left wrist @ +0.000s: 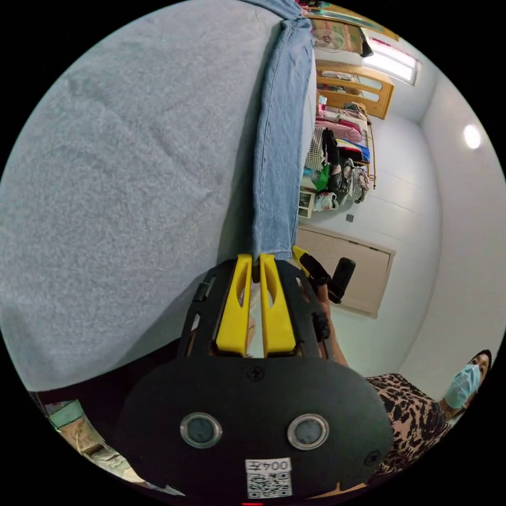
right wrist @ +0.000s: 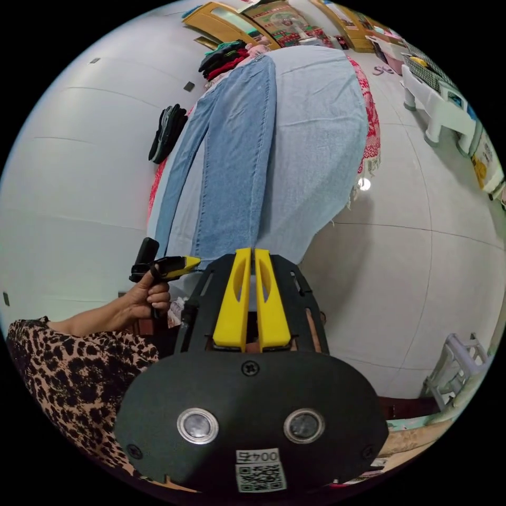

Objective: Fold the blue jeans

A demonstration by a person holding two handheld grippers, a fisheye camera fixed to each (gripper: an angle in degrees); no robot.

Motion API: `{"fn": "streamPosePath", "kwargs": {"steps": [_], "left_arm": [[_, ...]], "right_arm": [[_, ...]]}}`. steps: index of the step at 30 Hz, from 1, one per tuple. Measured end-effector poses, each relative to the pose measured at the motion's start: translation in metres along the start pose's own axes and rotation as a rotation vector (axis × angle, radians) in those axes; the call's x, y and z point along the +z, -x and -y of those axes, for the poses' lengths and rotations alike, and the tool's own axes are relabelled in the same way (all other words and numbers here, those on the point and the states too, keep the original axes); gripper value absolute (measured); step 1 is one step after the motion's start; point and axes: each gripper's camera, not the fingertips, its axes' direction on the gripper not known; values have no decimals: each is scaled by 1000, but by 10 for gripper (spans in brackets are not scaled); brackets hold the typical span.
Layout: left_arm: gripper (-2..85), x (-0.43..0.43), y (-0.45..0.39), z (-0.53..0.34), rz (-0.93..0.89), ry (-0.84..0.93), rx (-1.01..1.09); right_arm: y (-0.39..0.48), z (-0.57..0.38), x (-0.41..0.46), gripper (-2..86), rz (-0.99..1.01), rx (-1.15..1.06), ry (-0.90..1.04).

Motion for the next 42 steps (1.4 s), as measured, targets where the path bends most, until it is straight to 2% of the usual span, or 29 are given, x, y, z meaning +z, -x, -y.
{"fn": "streamPosePath", "kwargs": {"steps": [9,18,23,27,30,32,36,39,42], "left_arm": [[29,12,-21,-6,35,-4,-8],[23,8,-56,-9,81,129,14],[7,-42,-92,-22,-16,42,39],[3,-90,-128,-19,64,-40,-45],[3,-135,-182,-10,215,-83,-98],[3,-174,-246,-4,283,-155,-27],[6,-228,-359,-4,455,-269,-25],[7,-254,-455,-17,521,-349,87],[8,-262,-535,-35,548,-410,251]], "right_arm": [[0,18,0,7,-51,4,74],[6,33,-8,38,-63,50,124],[14,35,-27,38,-22,112,70],[25,39,-46,36,24,179,-5],[36,44,-59,36,52,213,-52],[45,50,-65,34,66,224,-75],[69,73,-75,28,87,234,-112],[86,94,-78,19,114,243,-130],[99,112,-97,-1,128,264,-241]]}}
